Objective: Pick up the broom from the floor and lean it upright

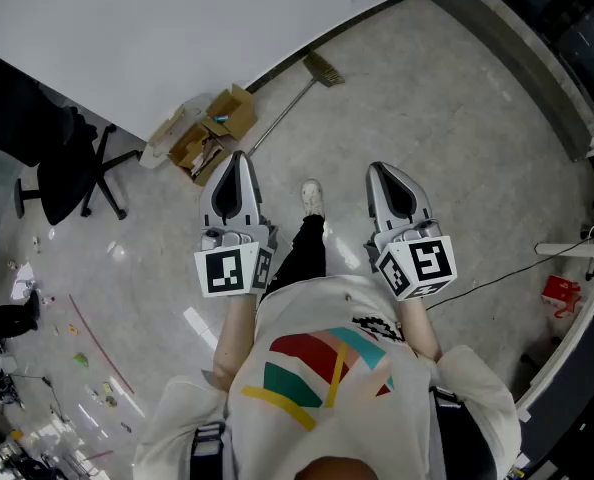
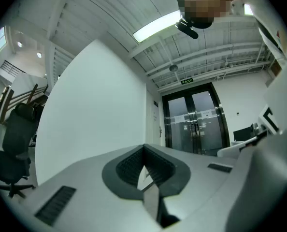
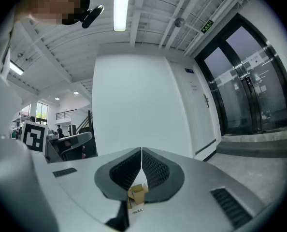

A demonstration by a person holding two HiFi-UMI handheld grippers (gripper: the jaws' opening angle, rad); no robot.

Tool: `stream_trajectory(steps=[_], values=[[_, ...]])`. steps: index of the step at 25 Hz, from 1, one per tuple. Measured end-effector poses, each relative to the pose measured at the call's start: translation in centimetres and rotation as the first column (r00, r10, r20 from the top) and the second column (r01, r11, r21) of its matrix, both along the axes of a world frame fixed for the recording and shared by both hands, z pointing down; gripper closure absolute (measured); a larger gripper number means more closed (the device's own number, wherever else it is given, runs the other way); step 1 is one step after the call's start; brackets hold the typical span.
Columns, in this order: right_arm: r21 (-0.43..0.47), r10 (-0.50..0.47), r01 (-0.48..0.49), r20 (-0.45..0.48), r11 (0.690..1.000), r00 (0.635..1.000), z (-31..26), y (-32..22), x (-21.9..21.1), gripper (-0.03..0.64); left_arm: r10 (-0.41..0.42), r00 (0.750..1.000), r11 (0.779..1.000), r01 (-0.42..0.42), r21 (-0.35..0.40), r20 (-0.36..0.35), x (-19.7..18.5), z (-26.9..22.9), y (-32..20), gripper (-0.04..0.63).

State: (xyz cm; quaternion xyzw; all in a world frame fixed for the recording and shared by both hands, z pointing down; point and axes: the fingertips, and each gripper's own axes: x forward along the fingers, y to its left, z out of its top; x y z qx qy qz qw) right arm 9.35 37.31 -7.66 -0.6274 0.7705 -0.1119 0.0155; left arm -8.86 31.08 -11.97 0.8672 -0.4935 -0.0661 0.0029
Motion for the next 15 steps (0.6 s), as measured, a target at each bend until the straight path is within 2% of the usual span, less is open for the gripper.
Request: stream_trajectory(steps=[8,15], values=[[-0.065,-0.050,0.051,0.024,0.997,0.998,1.2,-16.8,1.4,0.603,-0.026,1.000,0.999,0.026,-0.023,0.016,1.5,1.2,-16.7,0.551],[-0.063,-0.091,0.090,-0.001,0.994,0.996,0.0,-31.7,2.0,0.603,-0.043,0.999,0.999,0.043,-0.003,0.007,2.0,-0.4,-31.0,0.551]])
